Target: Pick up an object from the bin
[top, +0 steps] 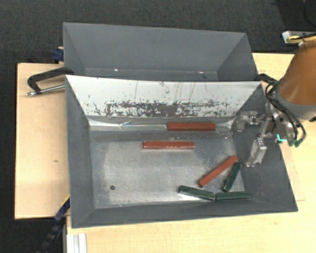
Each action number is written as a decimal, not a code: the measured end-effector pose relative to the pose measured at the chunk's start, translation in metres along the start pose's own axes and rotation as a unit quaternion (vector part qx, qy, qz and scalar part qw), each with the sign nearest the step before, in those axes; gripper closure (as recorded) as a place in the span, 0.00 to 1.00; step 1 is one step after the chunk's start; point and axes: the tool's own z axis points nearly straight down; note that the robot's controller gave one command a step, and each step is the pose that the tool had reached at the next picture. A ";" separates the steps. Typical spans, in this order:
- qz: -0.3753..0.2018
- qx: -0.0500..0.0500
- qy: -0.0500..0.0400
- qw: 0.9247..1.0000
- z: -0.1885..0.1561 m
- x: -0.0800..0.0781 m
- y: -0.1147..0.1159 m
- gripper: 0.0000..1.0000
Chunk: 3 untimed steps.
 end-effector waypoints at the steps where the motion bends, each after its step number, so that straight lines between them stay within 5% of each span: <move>1: -0.001 0.001 -0.004 1.000 -0.004 -0.002 0.001 0.00; 2: -0.035 0.001 -0.006 0.999 0.045 0.024 0.005 0.00; 3: -0.113 0.001 -0.006 0.994 0.099 -0.018 -0.001 1.00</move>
Offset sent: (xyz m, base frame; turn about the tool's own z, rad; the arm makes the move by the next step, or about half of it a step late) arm -0.0546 0.0098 -0.1004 -0.1394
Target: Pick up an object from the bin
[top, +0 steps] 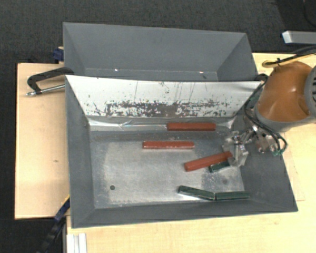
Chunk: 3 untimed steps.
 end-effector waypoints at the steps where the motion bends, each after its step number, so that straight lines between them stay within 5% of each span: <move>1: 0.000 0.000 0.000 1.000 0.000 0.000 0.000 1.00; 2: 0.005 -0.001 0.003 1.000 -0.046 0.008 0.004 1.00; 3: -0.004 0.001 0.000 1.000 -0.186 -0.005 -0.004 1.00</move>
Offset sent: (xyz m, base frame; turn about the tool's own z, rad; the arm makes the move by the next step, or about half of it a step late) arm -0.0195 0.0049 0.1476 0.0295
